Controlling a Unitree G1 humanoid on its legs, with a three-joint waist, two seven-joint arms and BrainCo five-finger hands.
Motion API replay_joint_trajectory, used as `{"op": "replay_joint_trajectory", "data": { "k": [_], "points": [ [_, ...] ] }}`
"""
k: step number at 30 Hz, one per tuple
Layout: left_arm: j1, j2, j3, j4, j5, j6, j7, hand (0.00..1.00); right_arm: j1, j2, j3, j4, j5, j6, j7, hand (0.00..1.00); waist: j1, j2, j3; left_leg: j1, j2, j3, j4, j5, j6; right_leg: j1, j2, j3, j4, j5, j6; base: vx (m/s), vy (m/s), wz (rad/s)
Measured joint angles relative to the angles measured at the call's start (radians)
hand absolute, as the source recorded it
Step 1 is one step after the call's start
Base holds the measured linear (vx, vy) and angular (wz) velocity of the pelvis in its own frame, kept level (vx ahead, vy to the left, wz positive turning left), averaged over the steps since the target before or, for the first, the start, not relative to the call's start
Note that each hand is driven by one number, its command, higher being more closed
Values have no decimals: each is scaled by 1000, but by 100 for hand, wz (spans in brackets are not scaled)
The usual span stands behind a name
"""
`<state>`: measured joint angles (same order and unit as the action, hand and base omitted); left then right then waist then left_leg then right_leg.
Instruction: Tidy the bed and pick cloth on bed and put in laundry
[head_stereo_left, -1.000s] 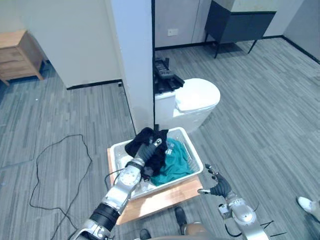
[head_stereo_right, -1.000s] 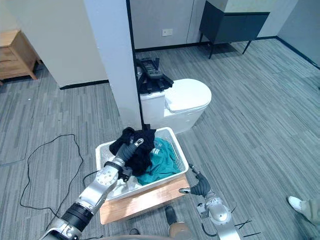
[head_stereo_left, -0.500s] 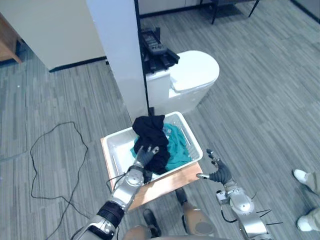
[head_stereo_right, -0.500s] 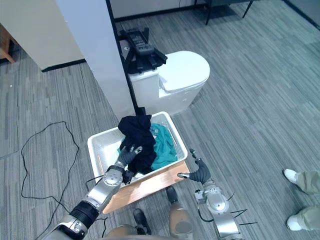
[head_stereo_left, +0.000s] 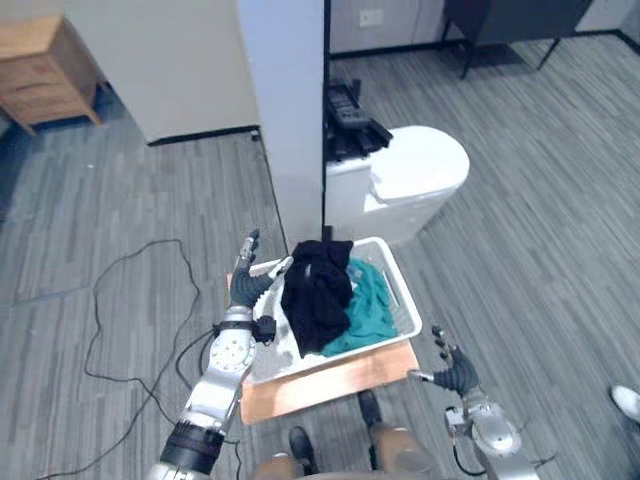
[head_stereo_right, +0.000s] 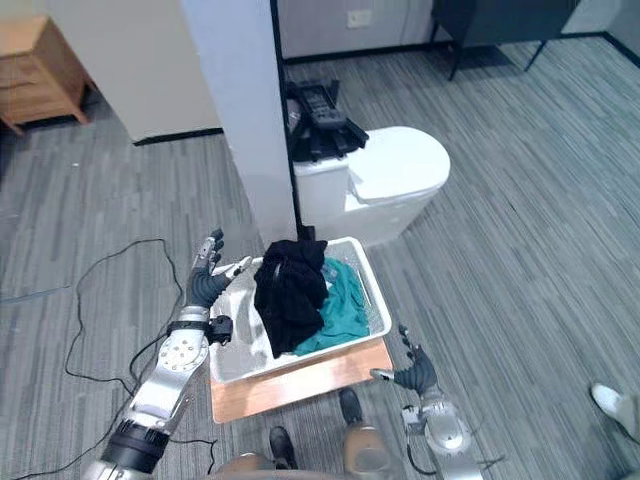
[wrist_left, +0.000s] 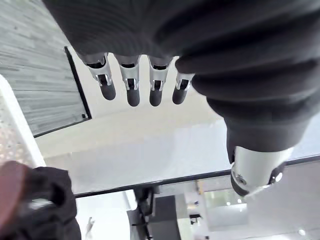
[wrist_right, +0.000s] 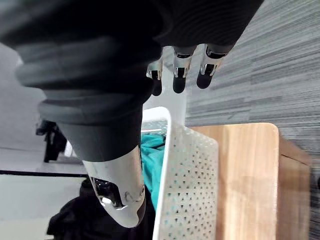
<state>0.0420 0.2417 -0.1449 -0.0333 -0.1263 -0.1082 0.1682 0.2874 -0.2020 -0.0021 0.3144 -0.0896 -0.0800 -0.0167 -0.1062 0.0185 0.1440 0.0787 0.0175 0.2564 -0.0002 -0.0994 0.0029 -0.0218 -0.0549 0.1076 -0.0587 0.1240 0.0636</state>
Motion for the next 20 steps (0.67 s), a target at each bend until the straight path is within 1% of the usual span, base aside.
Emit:
{"op": "replay_joint_trajectory", "data": {
  "k": [2, 4, 5, 7, 8, 9, 10, 11, 12, 14, 15, 17, 19, 20],
  "points": [
    [11, 0, 2, -1, -43, -1, -43, 0, -5, 0, -16, 42, 0, 1, 0, 0, 12, 1, -23, 1, -1, -5, -1, 2, -3, 0, -2, -9, 1, -14, 2, -6, -48, 12],
    [32, 0, 10, 0, -72, 4, -74, 0, -26, 0, -28, 93, 0, 4, 0, 0, 12, 1, -38, 2, 1, -11, -8, 10, -8, 0, -2, -25, 1, -18, 0, -14, -51, 15],
    [49, -2, 22, -2, -111, 17, -95, 0, -38, 0, -39, 120, 1, 9, 0, 0, 13, -1, -43, 8, 1, -13, -19, 20, -8, 2, -1, -29, 1, -18, -1, -28, -40, 12],
    [81, -4, 44, 5, -159, 40, -106, 0, -63, 1, -61, 164, 3, 12, 0, 0, 12, -5, -45, 13, 1, -17, -35, 32, -11, 2, 0, -36, 1, -18, -1, -43, -28, 8],
    [101, -6, 52, 30, -178, 59, -95, 0, -71, 1, -82, 195, 11, 13, -1, 0, 13, -9, -48, 16, 1, -23, -40, 36, -12, 6, 0, -44, 1, -20, -1, -45, -23, 12],
    [111, -10, 61, 54, -184, 67, -84, 0, -73, 0, -91, 213, 18, 13, -2, 0, 13, -11, -49, 19, 2, -26, -40, 37, -13, 11, 0, -48, 1, -22, -2, -35, -21, 16],
    [135, -25, 91, 123, -197, 92, -57, 0, -78, 1, -110, 244, 32, 15, -5, 0, 14, -16, -54, 30, 2, -33, -45, 38, -15, 21, 0, -53, 0, -24, -3, -25, -21, 9],
    [158, -37, 129, 208, -219, 115, -32, 0, -78, 2, -121, 282, 46, 16, -9, 0, 19, -21, -72, 33, 2, -33, -56, 42, -16, 21, 2, -54, -3, -26, -4, -19, -21, 6],
    [177, -39, 148, 253, -221, 126, -22, 0, -78, 2, -125, 303, 54, 16, -12, 0, 21, -23, -79, 34, 3, -33, -60, 43, -18, 21, 2, -54, -5, -26, -4, 0, 0, 0],
    [216, -42, 195, 417, -224, 142, 1, 0, -75, 13, -168, 369, 79, 15, -28, 0, 36, -34, -90, 40, 2, -34, -70, 44, -21, 26, 2, -55, -14, -26, -4, -1, -6, 2],
    [242, -43, 211, 509, -205, 132, 9, 0, -75, 20, -200, 416, 81, 10, -34, 0, 39, -41, -95, 40, 1, -37, -71, 44, -20, 30, 1, -61, -15, -27, -3, 0, -9, 9],
    [280, -45, 225, 610, -161, 103, 7, 0, -74, 26, -233, 476, 81, 3, -44, 0, 40, -50, -100, 41, -1, -43, -72, 44, -20, 36, -2, -73, -16, -31, 0, 9, -5, 17],
    [306, -45, 226, 668, -115, 76, 5, 0, -73, 27, -239, 512, 82, -13, -48, 0, 53, -54, -104, 41, -2, -43, -74, 47, -17, 36, -4, -77, -16, -32, 0, 5, -6, 9],
    [310, -47, 226, 704, -88, 53, 1, 0, -74, 31, -254, 532, 84, -30, -46, 0, 64, -53, -106, 42, -3, -42, -75, 47, -17, 36, -4, -76, -17, -32, 0, 0, 0, 0]
  ]
}}
